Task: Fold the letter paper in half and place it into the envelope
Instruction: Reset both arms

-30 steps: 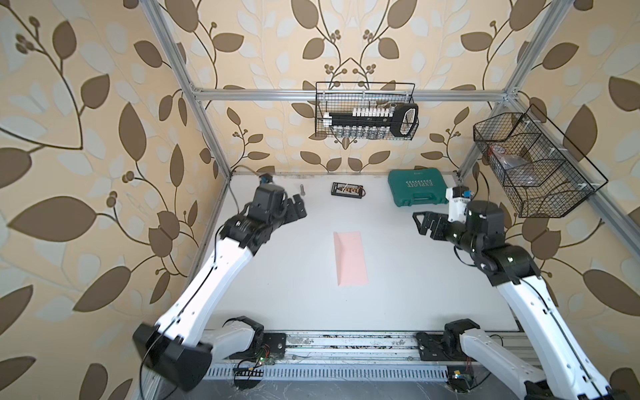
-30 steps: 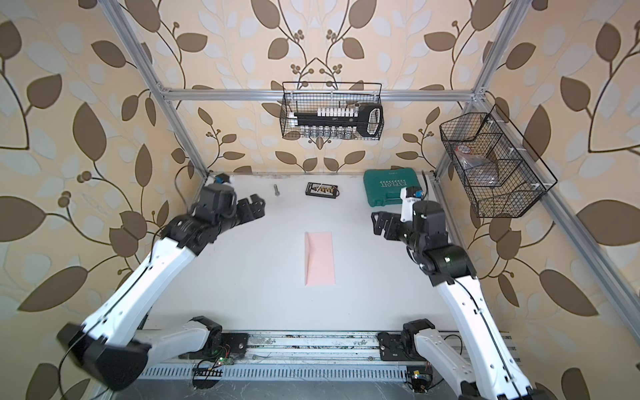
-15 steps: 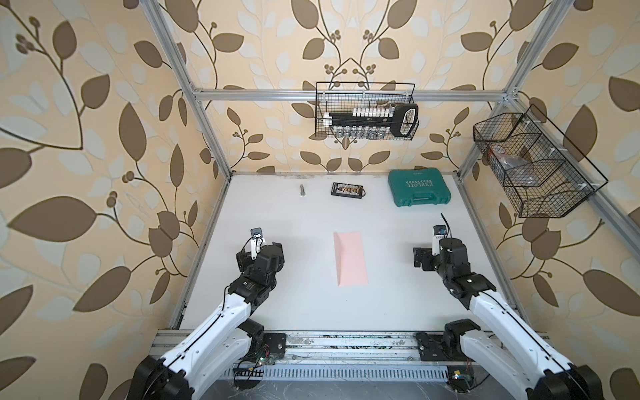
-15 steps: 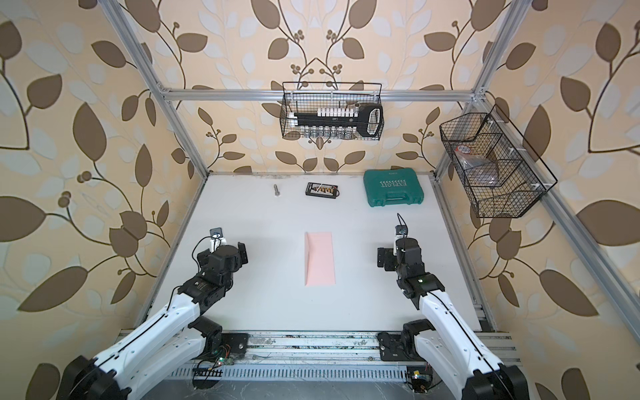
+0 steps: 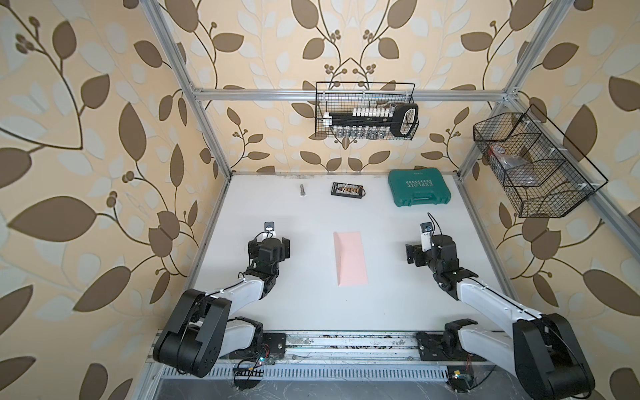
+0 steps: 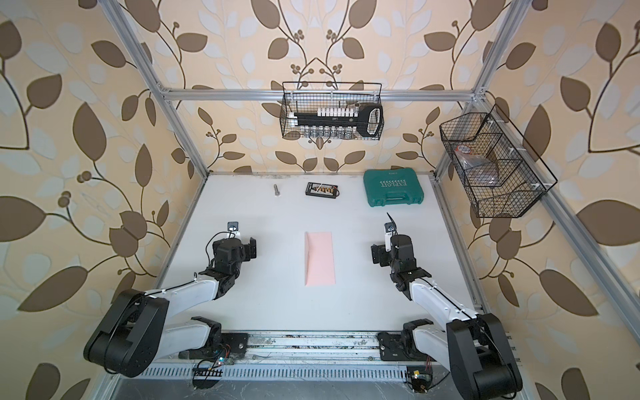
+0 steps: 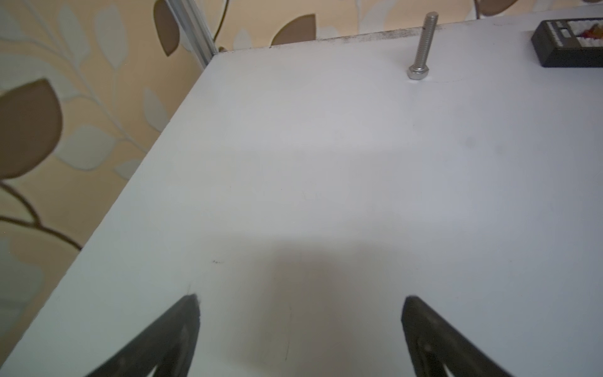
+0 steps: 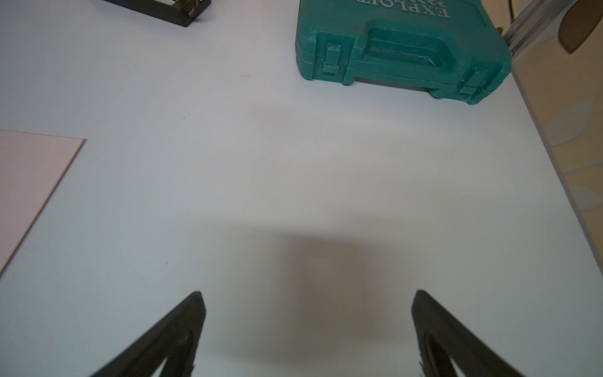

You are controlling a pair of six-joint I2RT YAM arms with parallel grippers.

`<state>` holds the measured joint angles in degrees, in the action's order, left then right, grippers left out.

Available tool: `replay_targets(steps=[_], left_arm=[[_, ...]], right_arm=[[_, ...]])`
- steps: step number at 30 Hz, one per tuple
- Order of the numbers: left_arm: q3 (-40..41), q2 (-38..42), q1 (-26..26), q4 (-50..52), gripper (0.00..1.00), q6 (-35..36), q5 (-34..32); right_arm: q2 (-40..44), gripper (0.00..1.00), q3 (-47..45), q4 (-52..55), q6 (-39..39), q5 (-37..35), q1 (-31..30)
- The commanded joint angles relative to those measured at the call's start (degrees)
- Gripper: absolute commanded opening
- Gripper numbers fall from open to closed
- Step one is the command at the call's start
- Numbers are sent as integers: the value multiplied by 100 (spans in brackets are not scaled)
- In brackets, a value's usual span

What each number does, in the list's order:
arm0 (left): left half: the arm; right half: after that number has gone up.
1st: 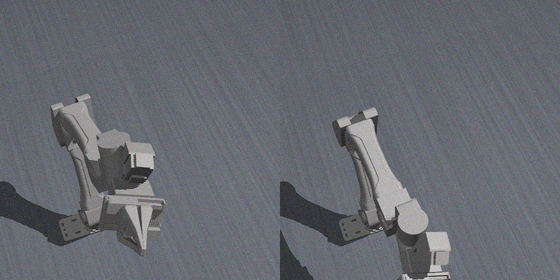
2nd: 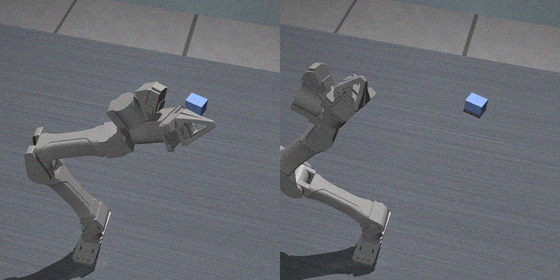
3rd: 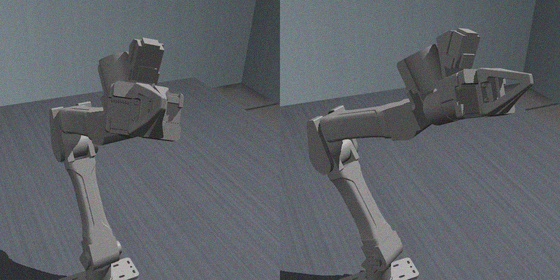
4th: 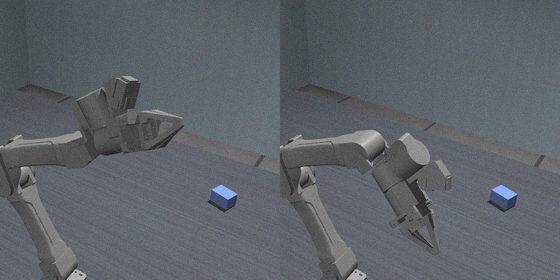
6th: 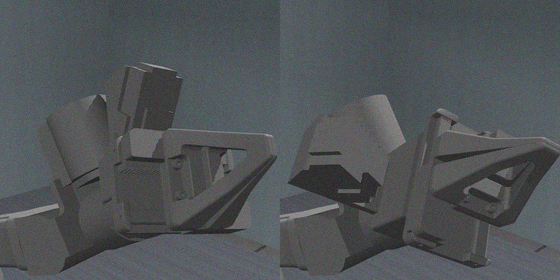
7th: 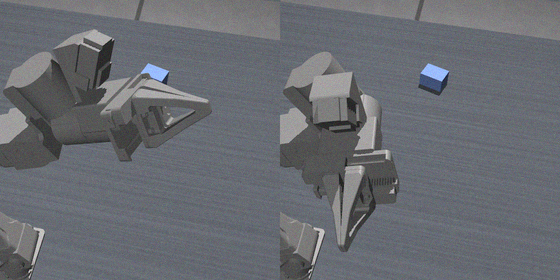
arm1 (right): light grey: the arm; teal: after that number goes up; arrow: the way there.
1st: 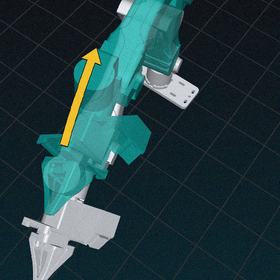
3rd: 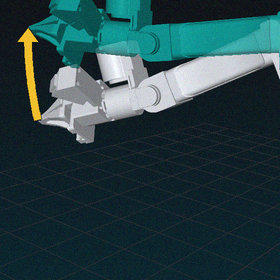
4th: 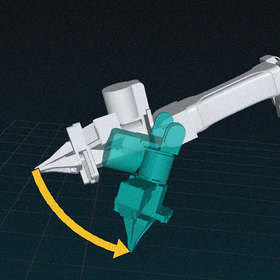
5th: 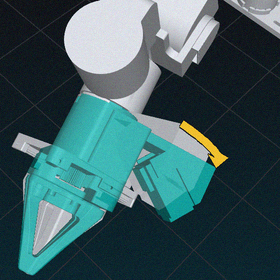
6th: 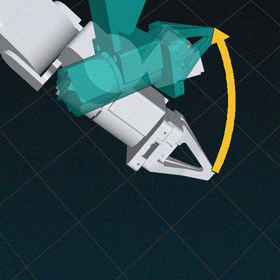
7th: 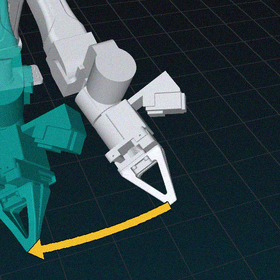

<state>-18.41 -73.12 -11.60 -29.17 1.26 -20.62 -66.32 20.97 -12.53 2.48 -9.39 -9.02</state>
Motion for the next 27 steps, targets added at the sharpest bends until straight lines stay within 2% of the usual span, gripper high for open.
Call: replay_targets(steps=[1,3,5,8,12,14,16,18,20,22,24,27], left_arm=[[-367,-383,393,-545,99,645,2152],[-525,-703,581,-618,99,664,2512],[-784,-888,1012,-316,99,453,3138],[-1238,-1339,1393,115,99,-156,2794],[-1642,-1583,1584,625,99,4,3649],[-1879,-1713,1620,901,99,85,3900],[-1841,-1687,1618,901,99,178,4131],[-1525,-1495,1619,537,99,198,4159],[-1075,-1253,1614,-28,99,141,3979],[-422,-1065,1565,-966,99,-190,3081],[315,-1136,1380,-2443,99,-364,2191],[232,-1072,1341,-2301,99,-406,1985]], right_arm=[[-422,98,248,-721,149,238,147],[-691,98,348,-993,108,355,234],[-960,98,508,-1125,82,505,300],[-1353,98,718,-1381,-78,668,415],[-1776,98,993,-1452,198,791,453],[-1916,98,679,-2237,-7,585,575],[-1850,98,304,-2800,-331,1065,1028],[-1947,98,-320,-4063,-348,1021,1029],[-1842,98,-534,-4308,-289,1114,1017],[-1915,98,-498,-4353,-216,1328,1023],[-1912,98,-261,-3878,-180,1406,1021],[-2019,98,87,-3339,-153,1524,1019]])
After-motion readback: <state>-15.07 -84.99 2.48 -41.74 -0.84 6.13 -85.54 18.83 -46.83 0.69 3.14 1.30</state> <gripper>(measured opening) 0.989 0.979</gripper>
